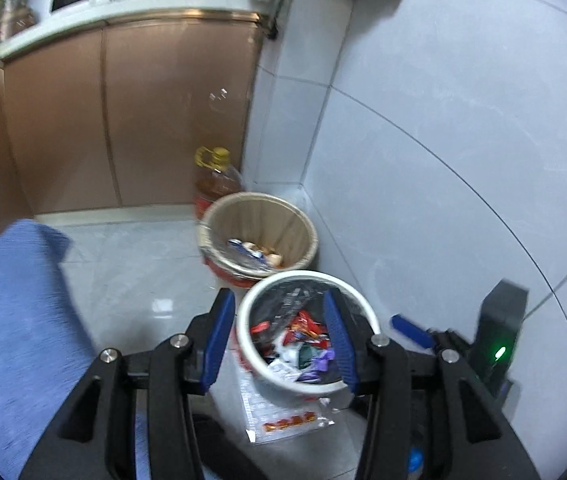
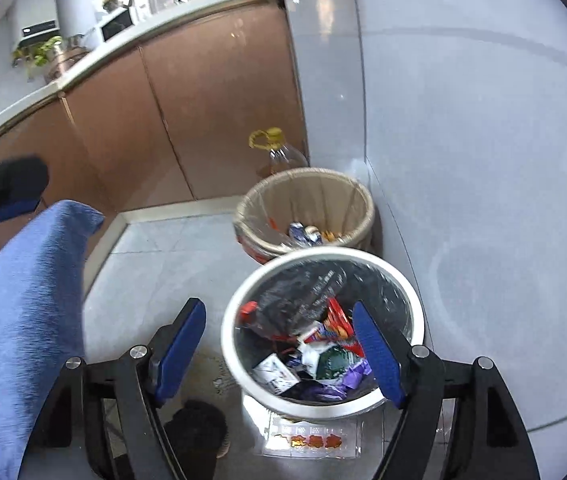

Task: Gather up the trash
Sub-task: 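Move both tools back over the last plastic bags on the table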

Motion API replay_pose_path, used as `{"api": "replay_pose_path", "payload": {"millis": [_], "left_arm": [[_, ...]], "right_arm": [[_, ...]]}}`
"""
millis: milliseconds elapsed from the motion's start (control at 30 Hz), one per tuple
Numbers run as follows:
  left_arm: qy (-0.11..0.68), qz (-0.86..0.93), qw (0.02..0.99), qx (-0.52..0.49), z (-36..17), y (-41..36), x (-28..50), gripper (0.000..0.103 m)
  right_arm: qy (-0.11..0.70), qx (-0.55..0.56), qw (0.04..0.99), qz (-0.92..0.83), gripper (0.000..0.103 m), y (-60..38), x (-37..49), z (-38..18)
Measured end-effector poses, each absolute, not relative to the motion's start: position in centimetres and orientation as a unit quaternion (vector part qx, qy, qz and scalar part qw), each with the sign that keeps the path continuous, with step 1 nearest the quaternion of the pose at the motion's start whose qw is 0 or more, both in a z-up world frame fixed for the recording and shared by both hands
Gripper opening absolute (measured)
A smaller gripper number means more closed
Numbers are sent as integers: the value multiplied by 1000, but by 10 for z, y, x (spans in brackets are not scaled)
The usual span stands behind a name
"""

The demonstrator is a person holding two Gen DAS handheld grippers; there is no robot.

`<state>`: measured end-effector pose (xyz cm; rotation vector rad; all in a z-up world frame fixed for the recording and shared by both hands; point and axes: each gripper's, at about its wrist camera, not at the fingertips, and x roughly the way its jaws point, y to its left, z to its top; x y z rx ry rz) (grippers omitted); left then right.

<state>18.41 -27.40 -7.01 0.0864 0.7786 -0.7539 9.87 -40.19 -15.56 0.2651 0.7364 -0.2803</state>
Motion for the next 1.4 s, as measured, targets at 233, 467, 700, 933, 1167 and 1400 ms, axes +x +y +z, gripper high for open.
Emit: {"api": "replay_pose_path", "payload": {"millis": [233,467,700,933,1167,1400], "left_arm": [[318,-297,900,37,-41,-194,150,59],[271,-218,937,44,-24,-123,118,63],[250,-158,955,32,-15,-63,88,67],[228,-103,968,7,-16,-11,60,67],[205,-86,975,-16,-14,33,32,67],[219,-67,973,-38,-18,73,23,67]], "right_arm": [[315,88,938,-116,89,-359,84,-100],[272,62,957,-79,99,-312,71,-55],[240,38,968,-54,100,-269,58,-26],[224,8,974,-19,103,-227,46,-8],[193,0,981,11,103,-195,29,8],[182,-6,983,33,103,-170,23,16]]}}
